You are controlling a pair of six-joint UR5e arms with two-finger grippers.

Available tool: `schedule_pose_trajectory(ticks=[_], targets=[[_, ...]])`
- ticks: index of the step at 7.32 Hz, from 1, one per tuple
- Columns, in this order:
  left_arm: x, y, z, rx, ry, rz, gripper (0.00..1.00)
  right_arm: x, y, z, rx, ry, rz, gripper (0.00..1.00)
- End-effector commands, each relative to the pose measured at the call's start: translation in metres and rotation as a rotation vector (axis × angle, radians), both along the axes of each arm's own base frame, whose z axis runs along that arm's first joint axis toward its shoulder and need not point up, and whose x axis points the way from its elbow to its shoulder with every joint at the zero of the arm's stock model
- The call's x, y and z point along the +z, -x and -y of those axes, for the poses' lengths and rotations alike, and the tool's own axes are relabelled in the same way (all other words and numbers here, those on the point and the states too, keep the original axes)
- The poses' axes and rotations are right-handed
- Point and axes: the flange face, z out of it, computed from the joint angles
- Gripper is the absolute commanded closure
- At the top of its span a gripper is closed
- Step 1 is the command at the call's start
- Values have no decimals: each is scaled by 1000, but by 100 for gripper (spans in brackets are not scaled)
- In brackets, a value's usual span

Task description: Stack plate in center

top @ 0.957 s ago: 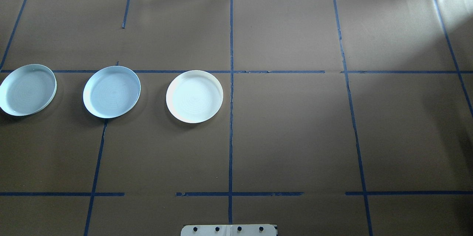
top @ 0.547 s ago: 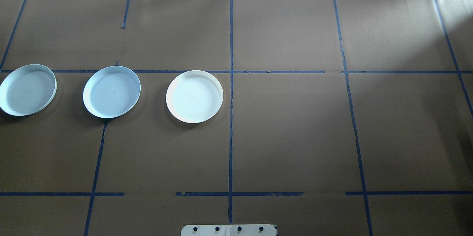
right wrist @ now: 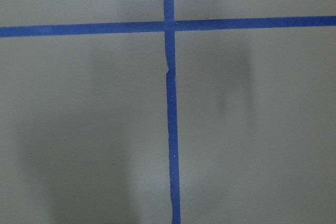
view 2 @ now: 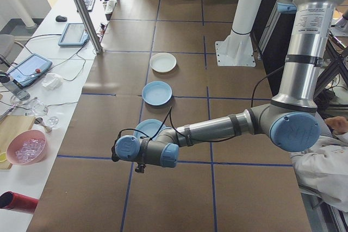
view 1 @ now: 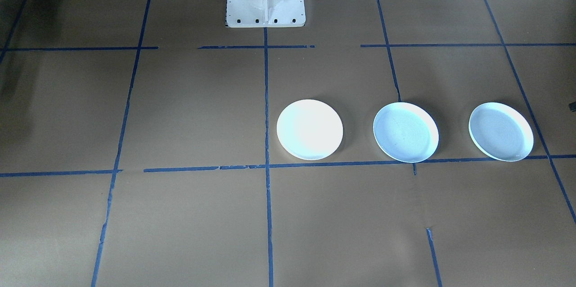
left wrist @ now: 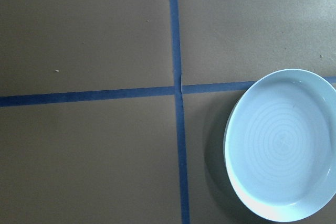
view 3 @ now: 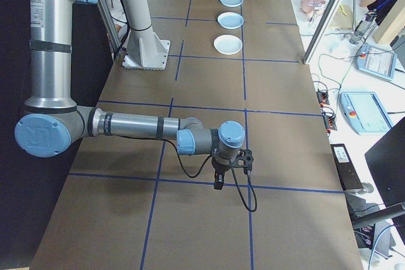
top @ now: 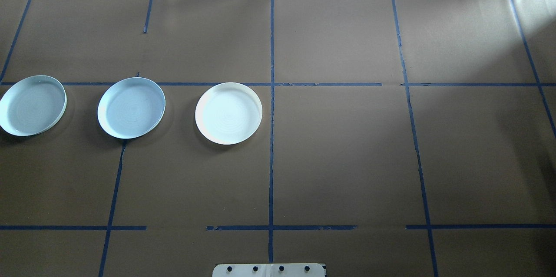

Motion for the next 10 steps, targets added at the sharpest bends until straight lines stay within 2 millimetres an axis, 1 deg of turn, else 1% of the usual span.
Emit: schedule_pose_trajectory(ticks=[1,2,3,4,5,7,8,9,10], targets=[[21,-26,-3,33,-24,-8,1,0,0,0,0,0,0,0],[12,-45,1,20,5,-14,2,0,-1,0,1,0,0,0],[15,-69,-2,30,13,-20,2,0,0,0,0,0,0,0],[25,-76,-1,39,17,-19,2,0,-1,0,1,0,0,0],[26,-82,13,43,21,-18,7,0,0,0,0,0,0,0],[23,-89,16,17,58,-20,13,0,-1,0,1,0,0,0],[24,-97,15,31,61,-19,19,0,-1,0,1,0,0,0],[24,-101,15,38,61,-19,26,1,-1,0,1,1,0,0],[21,-104,19,42,58,-18,28,0,-1,0,1,0,0,0]])
